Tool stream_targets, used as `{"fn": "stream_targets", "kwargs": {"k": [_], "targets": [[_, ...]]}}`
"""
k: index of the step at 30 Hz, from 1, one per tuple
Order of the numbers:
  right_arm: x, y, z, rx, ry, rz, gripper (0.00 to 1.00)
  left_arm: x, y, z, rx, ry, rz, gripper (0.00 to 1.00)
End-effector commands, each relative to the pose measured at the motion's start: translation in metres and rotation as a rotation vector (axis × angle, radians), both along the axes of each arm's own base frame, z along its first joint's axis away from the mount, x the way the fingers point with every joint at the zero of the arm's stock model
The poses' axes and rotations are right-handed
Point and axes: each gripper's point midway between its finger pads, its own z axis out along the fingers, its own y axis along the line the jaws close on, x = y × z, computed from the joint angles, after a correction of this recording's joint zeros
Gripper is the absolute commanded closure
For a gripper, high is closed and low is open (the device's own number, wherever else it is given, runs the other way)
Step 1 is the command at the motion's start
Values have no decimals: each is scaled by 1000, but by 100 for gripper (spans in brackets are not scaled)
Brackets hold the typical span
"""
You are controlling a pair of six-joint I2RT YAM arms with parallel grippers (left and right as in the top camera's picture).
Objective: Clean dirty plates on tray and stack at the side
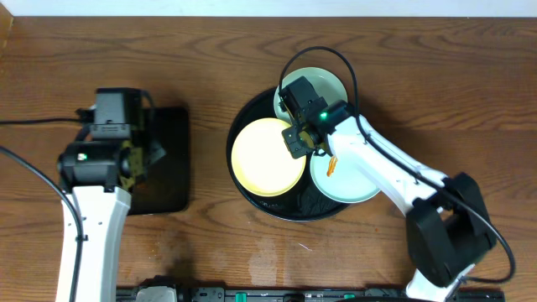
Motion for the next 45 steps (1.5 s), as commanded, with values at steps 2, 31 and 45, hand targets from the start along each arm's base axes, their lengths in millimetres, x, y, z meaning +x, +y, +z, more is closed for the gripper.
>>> {"fn": "stream_targets", "kwargs": {"k": [2, 31, 45], "targets": [[15, -11, 53, -80, -201, -25, 99, -3, 15, -9, -20, 38, 45, 92], [6, 5, 157, -361, -673, 61, 94, 1, 19, -27, -26, 109, 50, 92], [-4, -49, 63, 245, 73, -176, 45, 1, 19, -27, -26, 109, 50, 92]]}}
